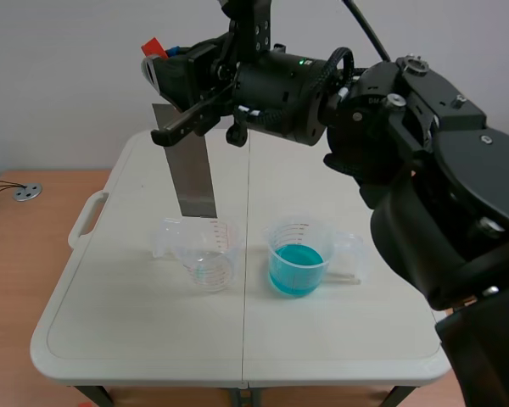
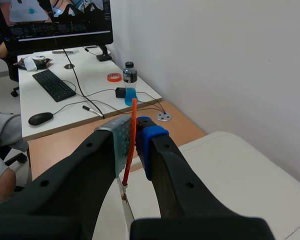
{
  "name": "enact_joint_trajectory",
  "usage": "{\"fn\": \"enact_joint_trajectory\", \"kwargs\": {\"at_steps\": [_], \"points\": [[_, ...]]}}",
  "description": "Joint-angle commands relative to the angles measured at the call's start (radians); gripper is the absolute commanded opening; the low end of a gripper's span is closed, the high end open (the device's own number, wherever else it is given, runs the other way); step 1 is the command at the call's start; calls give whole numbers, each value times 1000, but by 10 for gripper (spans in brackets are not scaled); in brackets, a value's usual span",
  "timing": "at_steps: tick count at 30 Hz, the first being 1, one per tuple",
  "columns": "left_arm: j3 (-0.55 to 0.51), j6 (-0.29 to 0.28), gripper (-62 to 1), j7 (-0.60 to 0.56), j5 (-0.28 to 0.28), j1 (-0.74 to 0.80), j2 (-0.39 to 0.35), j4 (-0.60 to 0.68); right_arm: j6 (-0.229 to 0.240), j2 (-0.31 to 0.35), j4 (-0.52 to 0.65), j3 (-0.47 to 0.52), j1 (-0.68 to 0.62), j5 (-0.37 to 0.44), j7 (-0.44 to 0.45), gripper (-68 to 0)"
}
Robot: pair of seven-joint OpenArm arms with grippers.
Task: Hold the metal plate by the orange handle, dip it into the blue solution, take it out and point at it, then put the plate back in the beaker on the left.
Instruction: 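Put the plate into the left beaker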
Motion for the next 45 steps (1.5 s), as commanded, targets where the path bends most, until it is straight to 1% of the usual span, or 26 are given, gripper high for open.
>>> {"fn": "enact_joint_trajectory", "kwargs": {"at_steps": [1,6,11,24,36,45], "points": [[3,-6,-594,-2,-3,11,5,6,0,-6,2,-3,26,11,22,-664],[3,-6,-594,-2,-3,11,5,7,0,-13,-26,-3,26,-11,27,-664],[3,-6,-594,-2,-3,11,5,7,0,-18,-59,-3,26,-12,37,-664],[3,-6,-594,-3,-3,11,5,7,0,-18,-178,-3,26,-54,128,-664],[3,-6,-594,-3,-3,11,5,7,0,-60,-306,-3,26,-60,172,-664],[3,-6,-594,-3,-3,11,5,7,0,-84,-386,-3,26,-60,183,-664]]}}
